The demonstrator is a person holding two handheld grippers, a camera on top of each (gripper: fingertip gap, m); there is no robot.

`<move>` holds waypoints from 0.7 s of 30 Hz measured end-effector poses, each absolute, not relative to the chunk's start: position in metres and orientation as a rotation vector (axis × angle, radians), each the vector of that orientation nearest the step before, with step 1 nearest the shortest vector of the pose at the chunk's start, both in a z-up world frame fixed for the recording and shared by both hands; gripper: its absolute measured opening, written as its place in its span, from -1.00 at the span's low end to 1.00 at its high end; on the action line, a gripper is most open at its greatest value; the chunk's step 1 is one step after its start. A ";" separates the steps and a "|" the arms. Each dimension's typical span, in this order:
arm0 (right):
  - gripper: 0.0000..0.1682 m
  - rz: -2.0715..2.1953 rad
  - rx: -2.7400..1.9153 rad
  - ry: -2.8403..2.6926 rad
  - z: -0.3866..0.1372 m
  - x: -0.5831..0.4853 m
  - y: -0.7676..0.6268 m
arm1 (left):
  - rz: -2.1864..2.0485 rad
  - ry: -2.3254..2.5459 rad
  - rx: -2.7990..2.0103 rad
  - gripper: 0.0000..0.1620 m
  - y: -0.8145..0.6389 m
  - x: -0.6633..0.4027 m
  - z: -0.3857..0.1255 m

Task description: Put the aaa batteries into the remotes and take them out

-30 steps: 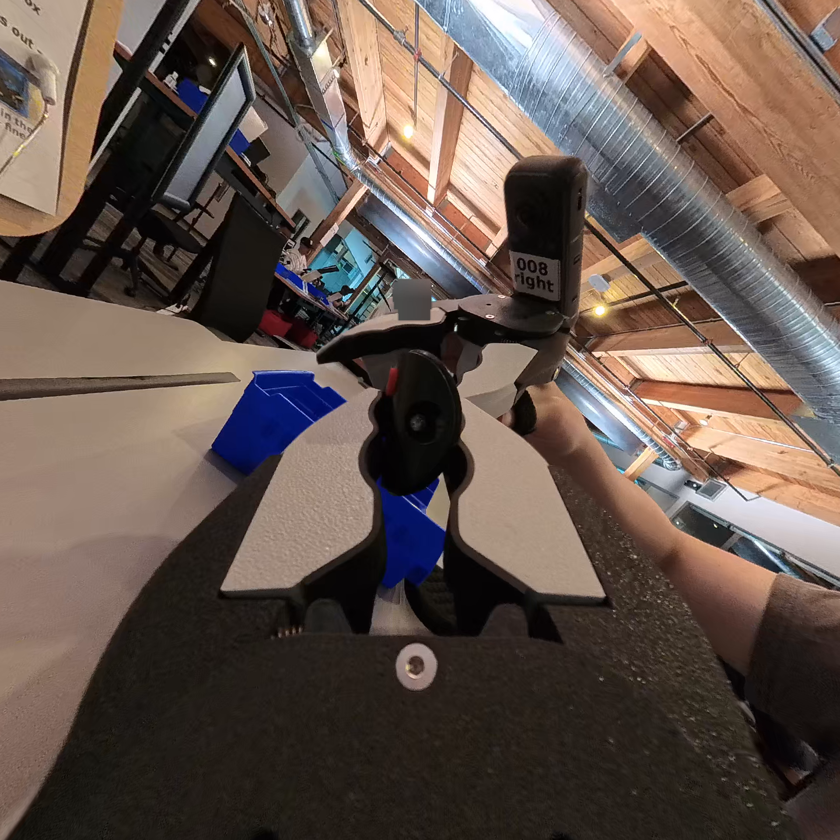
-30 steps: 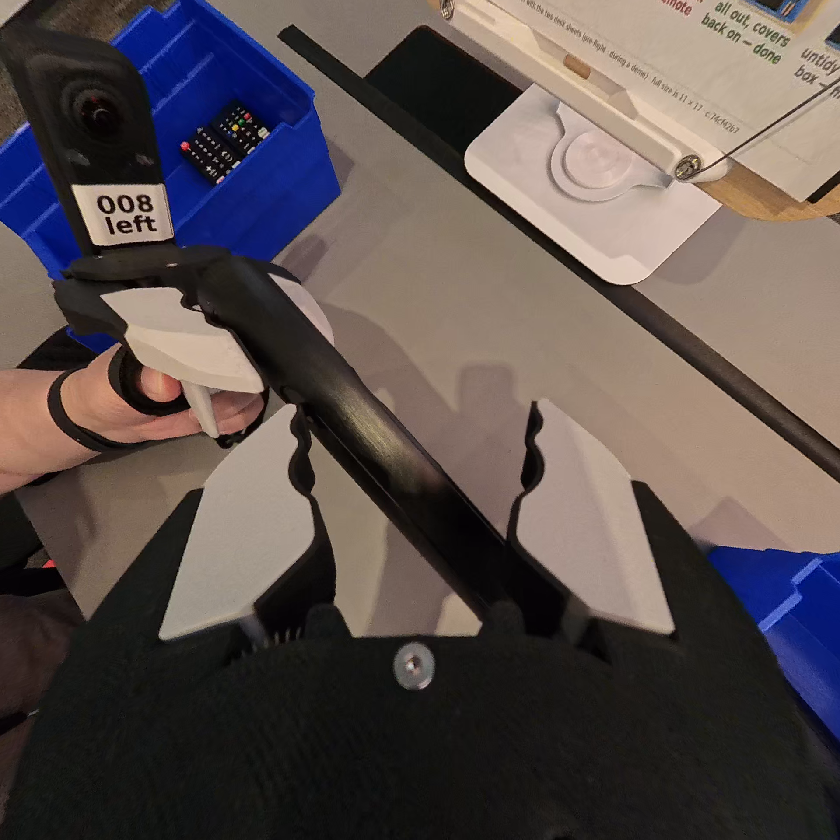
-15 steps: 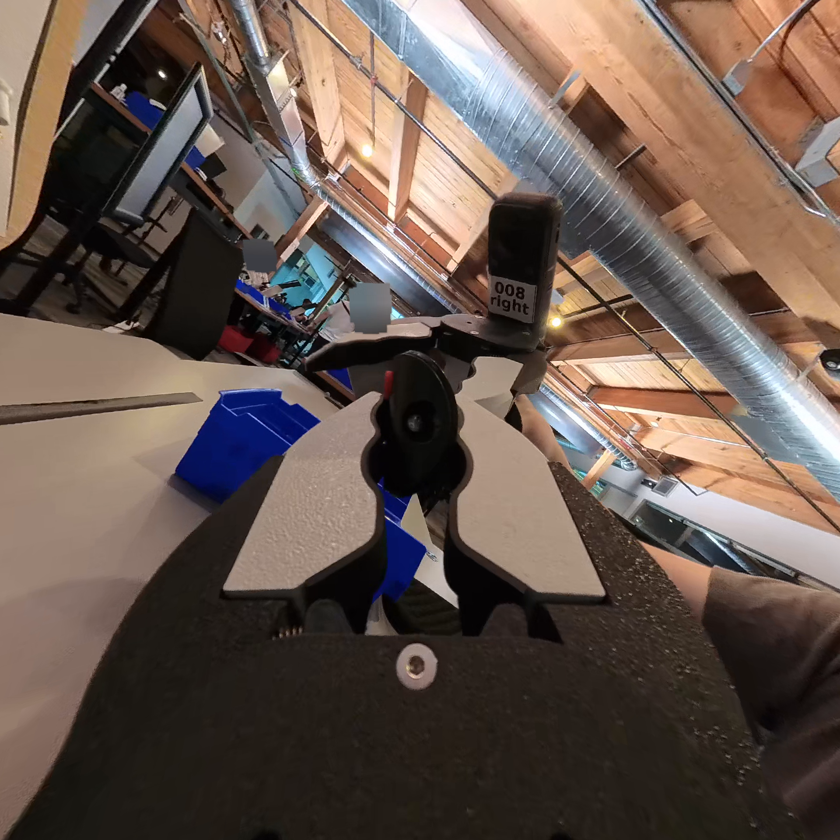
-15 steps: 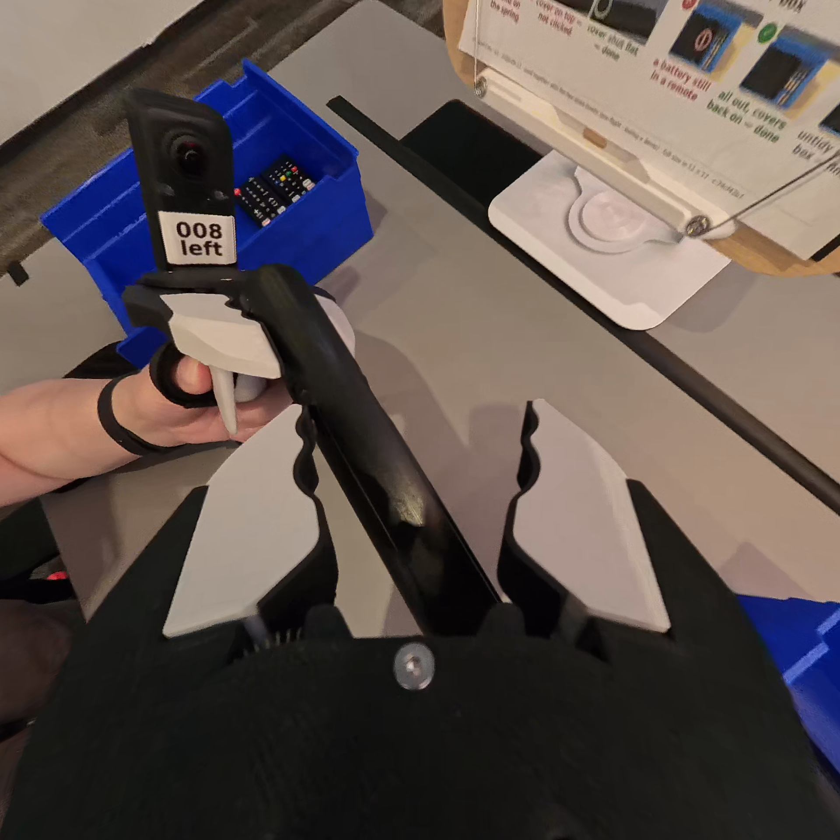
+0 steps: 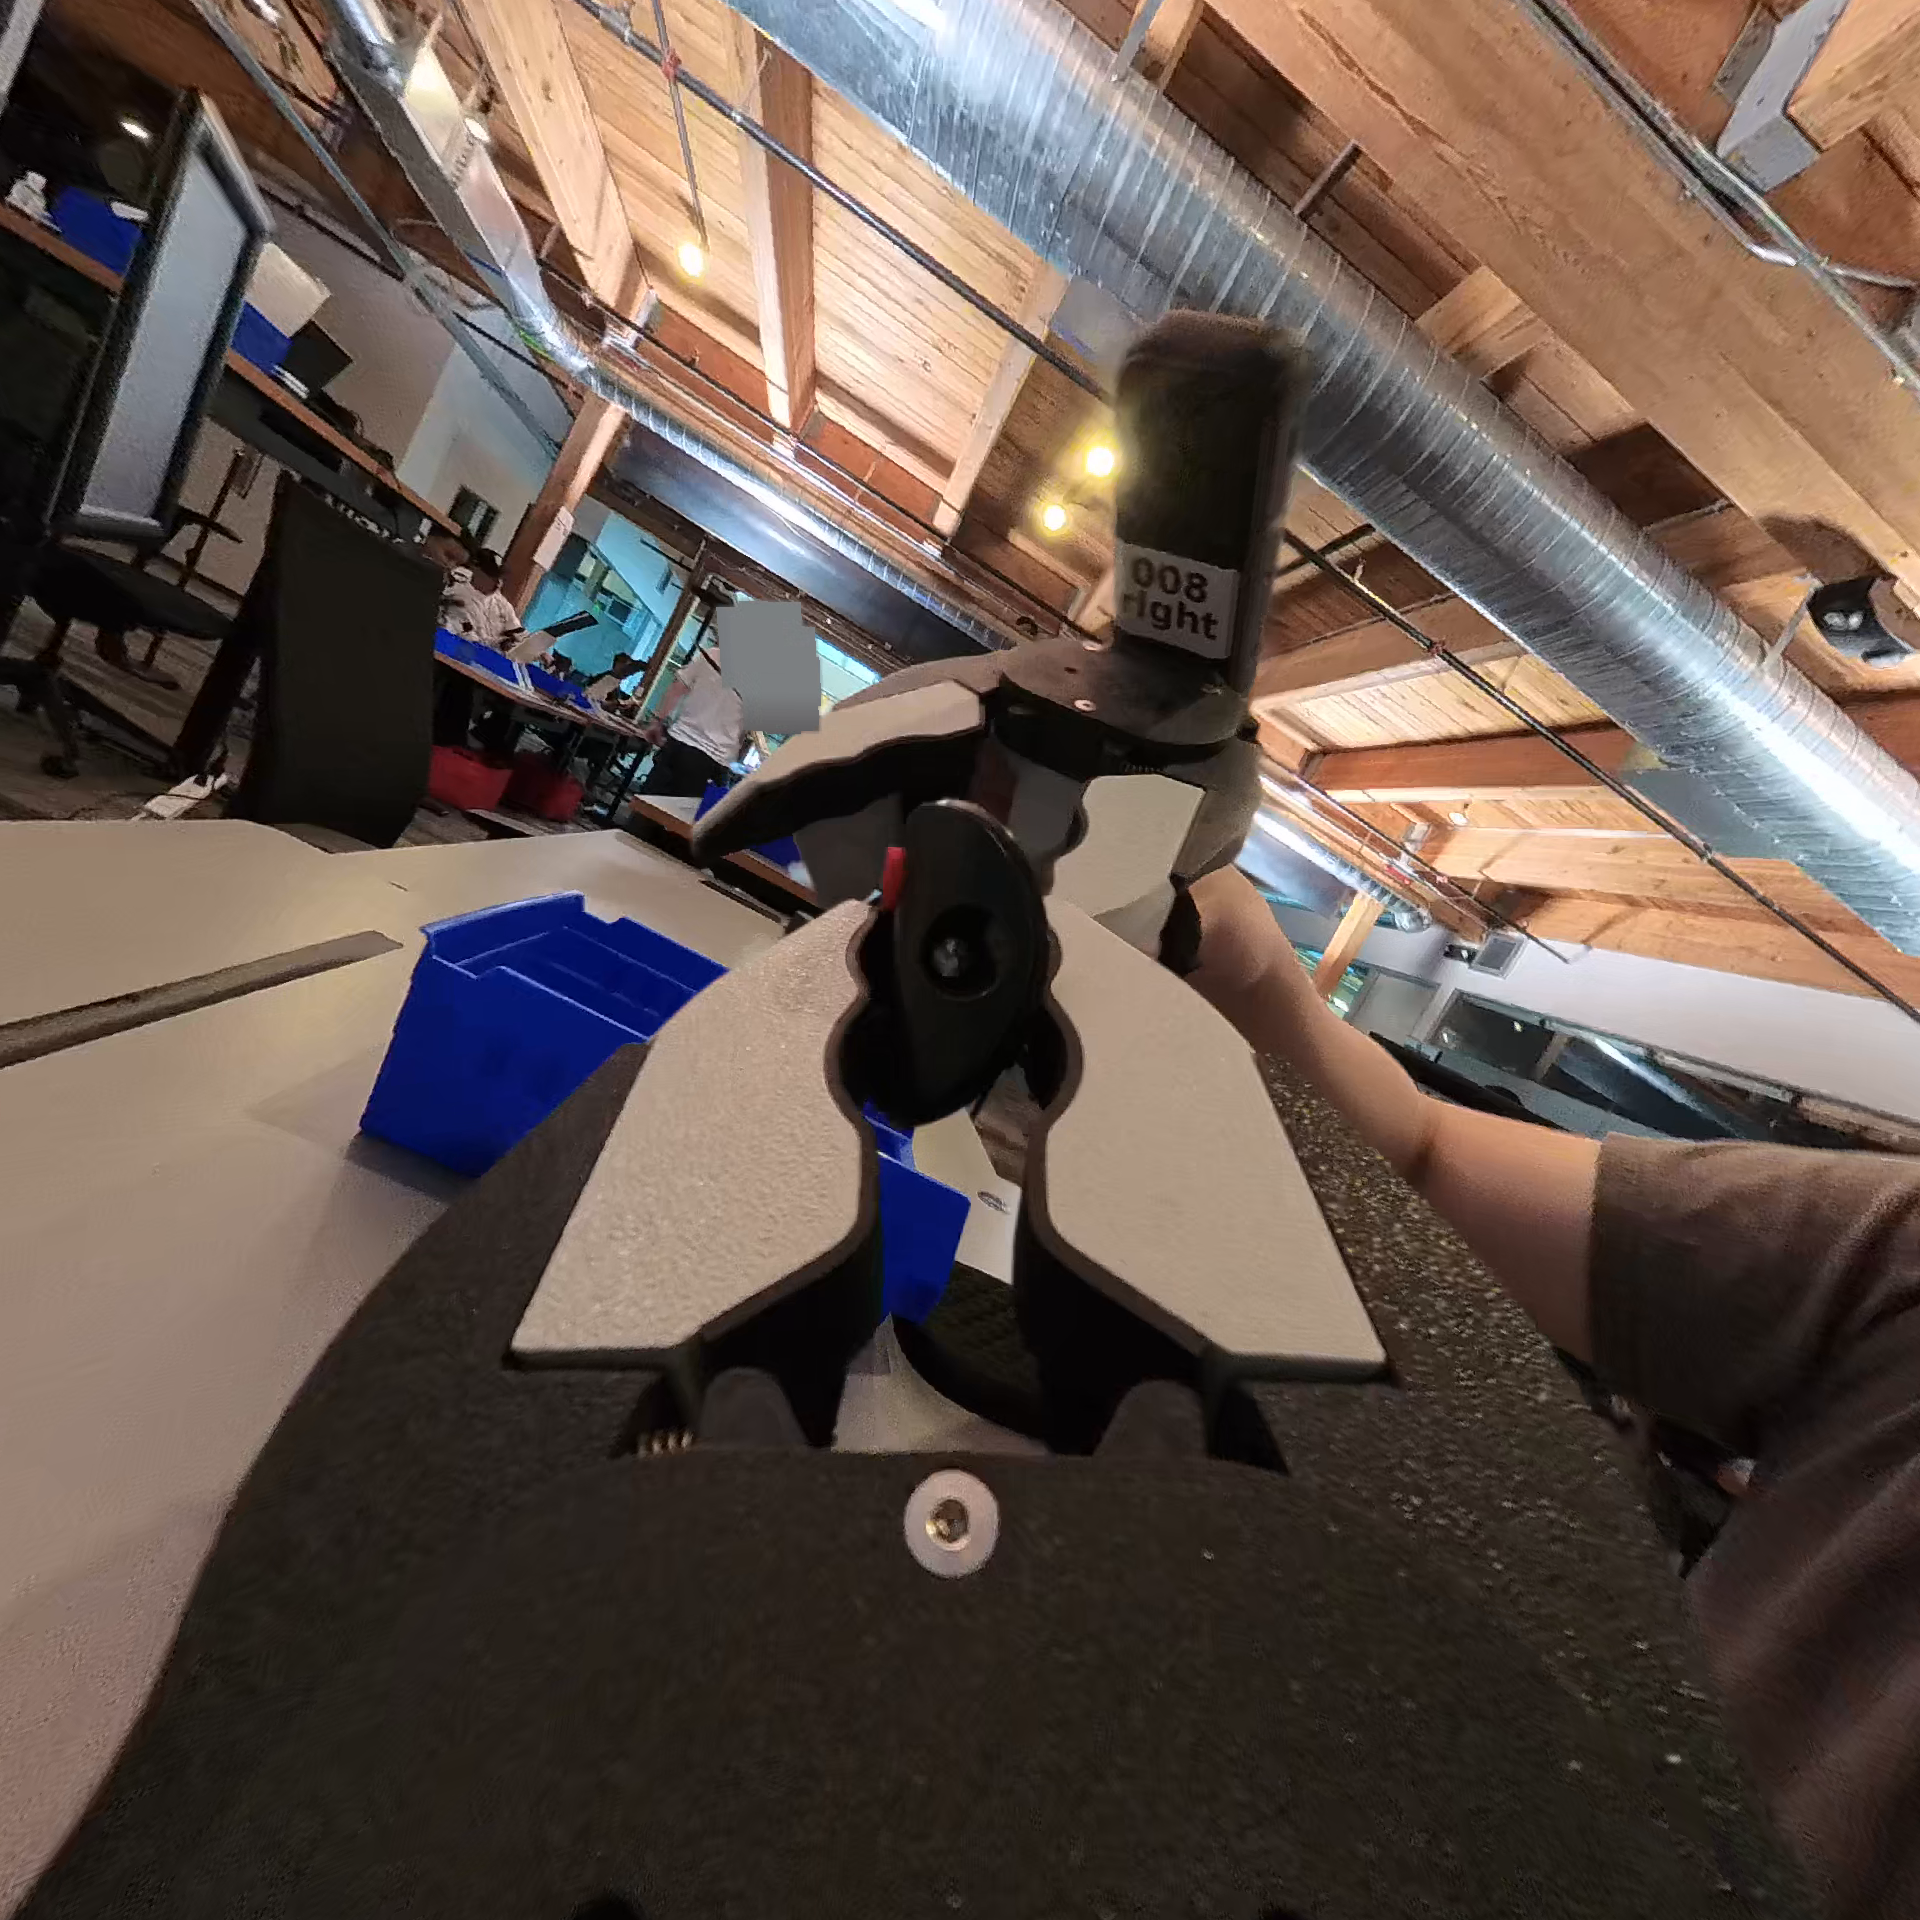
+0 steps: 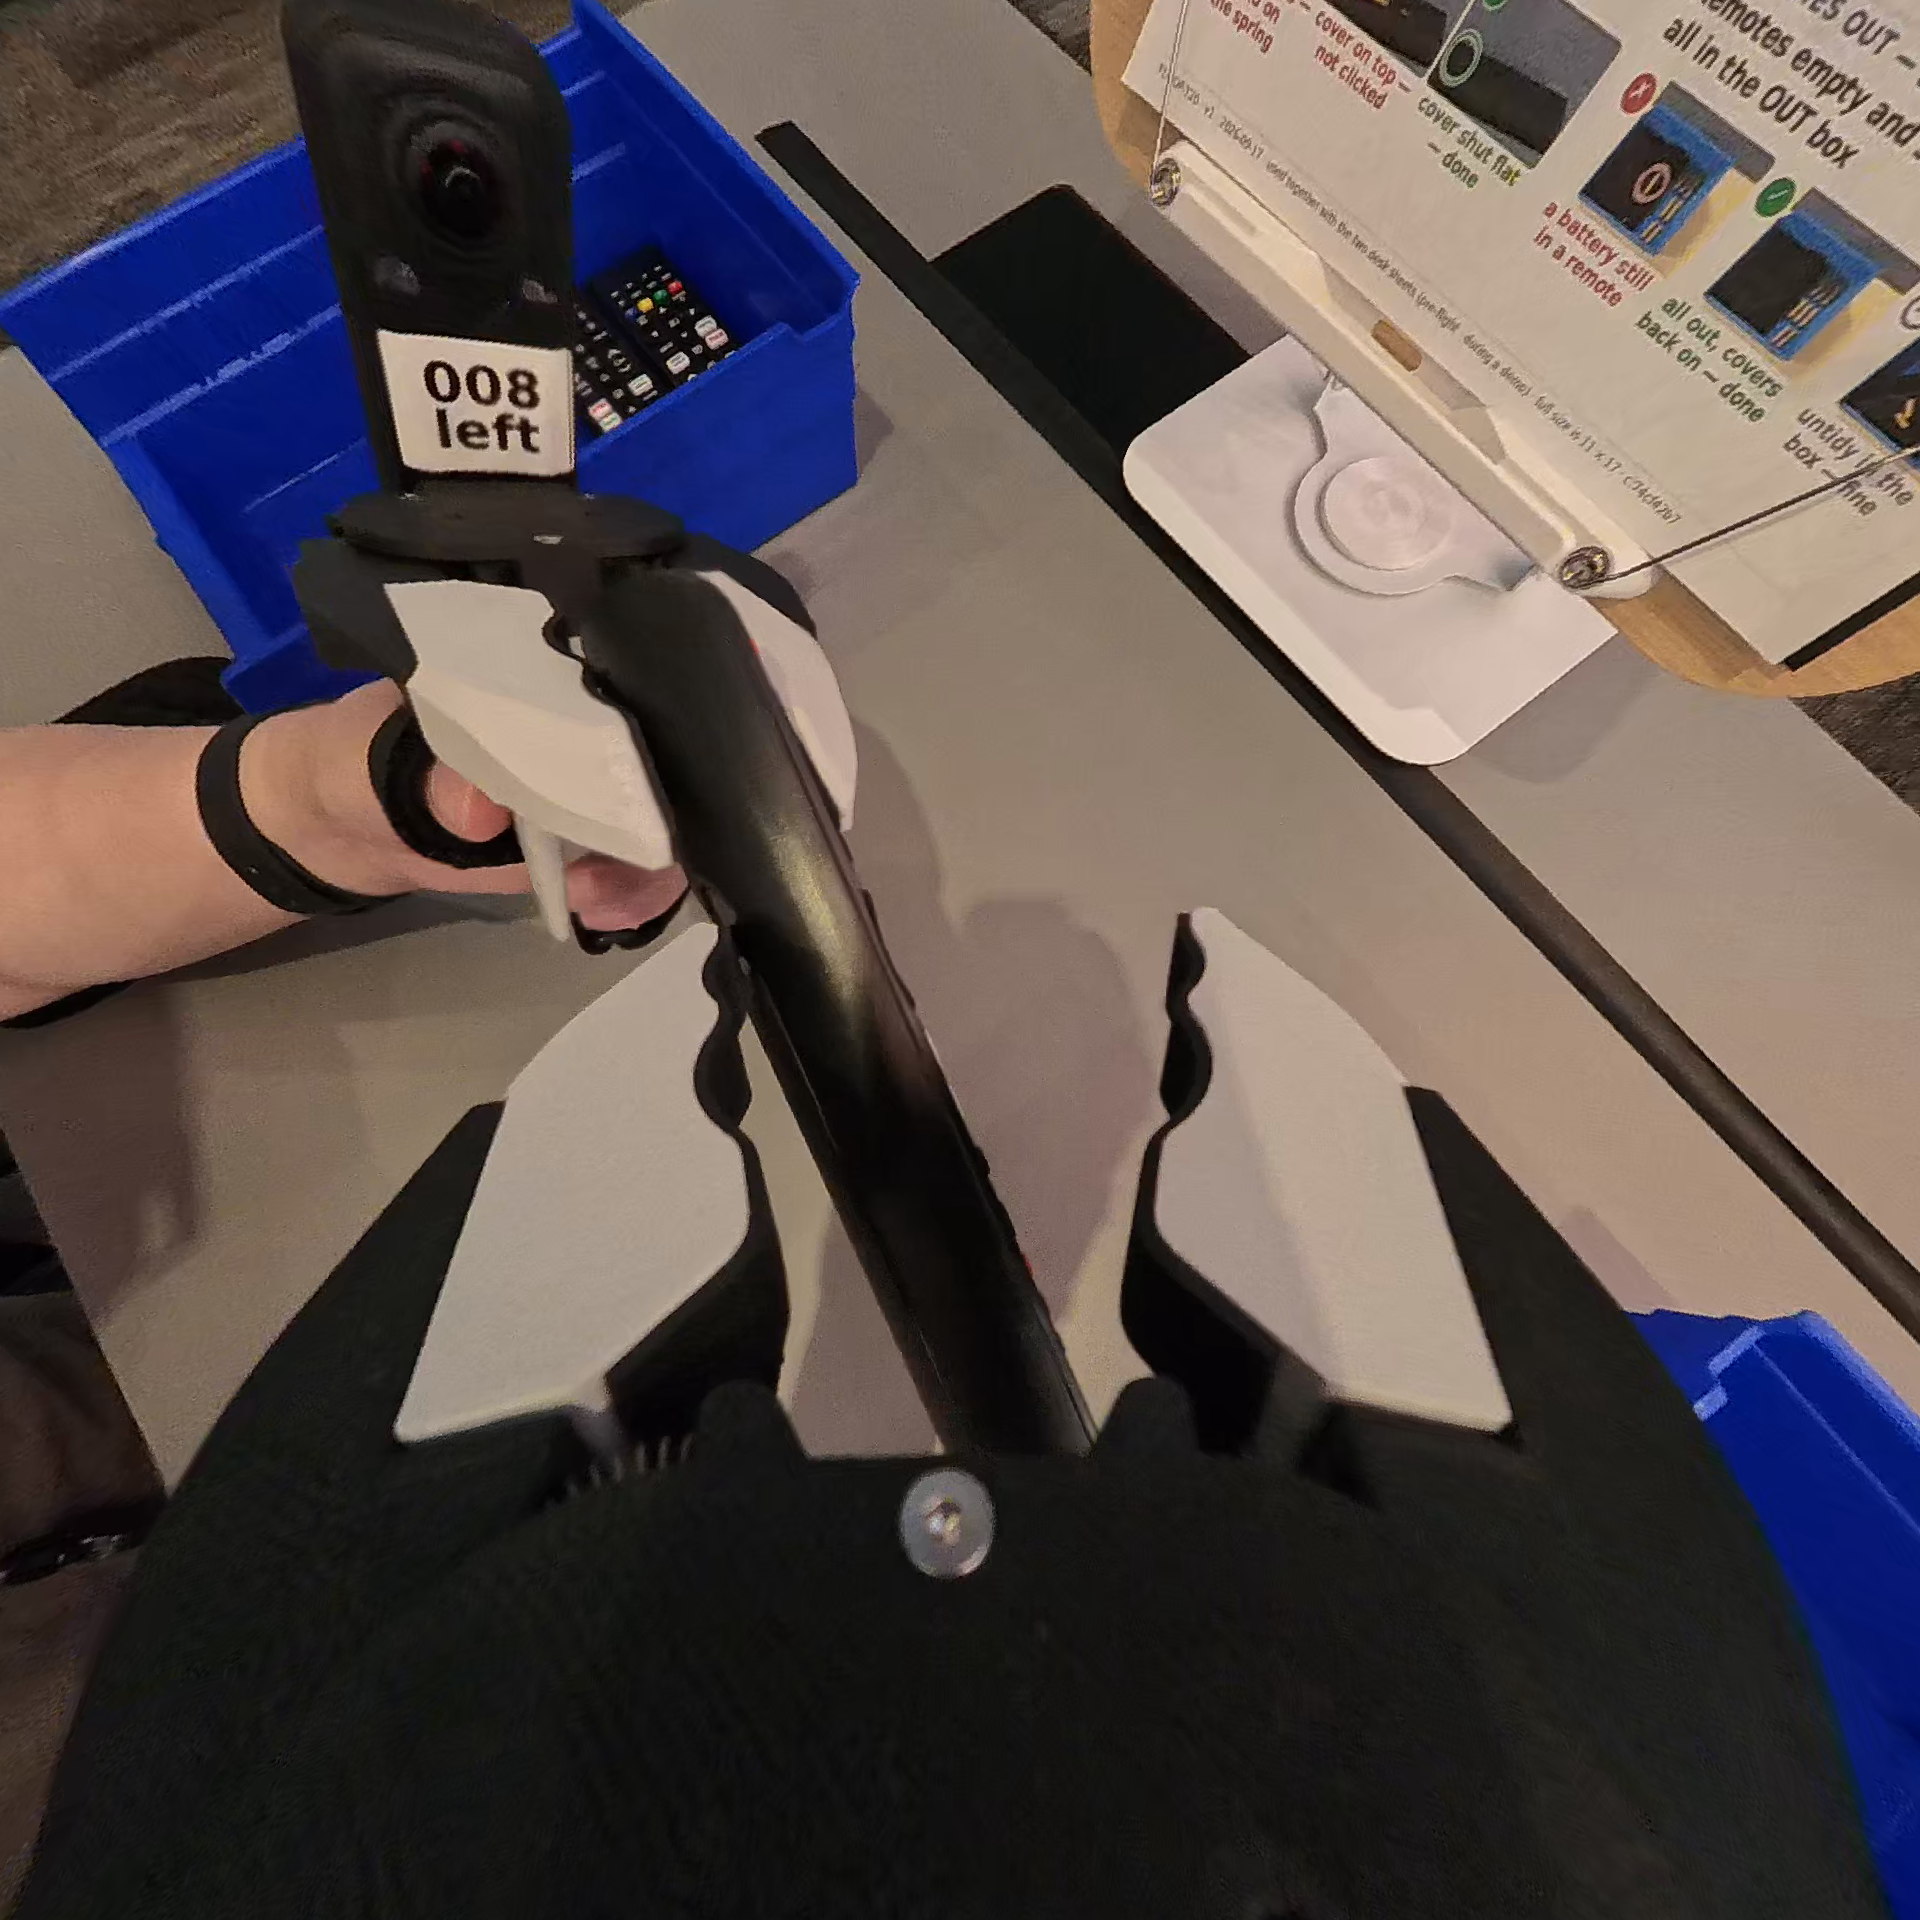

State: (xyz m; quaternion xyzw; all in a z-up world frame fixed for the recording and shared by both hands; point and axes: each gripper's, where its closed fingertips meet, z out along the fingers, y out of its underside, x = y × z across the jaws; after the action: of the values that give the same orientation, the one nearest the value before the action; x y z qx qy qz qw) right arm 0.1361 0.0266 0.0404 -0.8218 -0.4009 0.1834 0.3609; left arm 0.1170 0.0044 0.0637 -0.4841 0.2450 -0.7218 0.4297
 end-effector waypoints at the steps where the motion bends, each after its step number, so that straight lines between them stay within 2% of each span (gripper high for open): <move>1: -0.05 0.462 -2.101 -1.028 0.041 0.136 0.028 | -1.812 0.576 -1.212 -0.70 0.007 0.117 0.063; 4: -0.06 0.401 -2.042 -1.043 0.042 0.136 0.028 | -1.868 0.485 -1.245 -0.71 0.013 0.114 0.062; 7: 0.02 0.319 -1.952 -1.179 0.034 0.129 0.018 | -1.879 0.428 -1.299 -0.71 0.021 0.112 0.058; 13: 0.04 -0.011 -1.740 -1.285 0.016 0.134 0.016 | -1.912 0.308 -1.363 -0.71 0.030 0.108 0.053; 20: -0.36 -0.428 -1.502 -1.343 0.014 0.149 0.025 | -1.922 0.333 -1.380 -0.70 0.023 0.114 0.053; 21: -0.35 -0.450 -1.500 -1.358 0.014 0.150 0.025 | -1.901 0.344 -1.381 -0.71 0.023 0.114 0.054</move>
State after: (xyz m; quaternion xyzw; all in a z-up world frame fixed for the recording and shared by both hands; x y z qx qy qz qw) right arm 0.1502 0.0251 0.0137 -0.6227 -0.5637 -0.1870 0.5094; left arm 0.1143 0.0226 0.0538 -0.5394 0.1342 -0.7424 0.3740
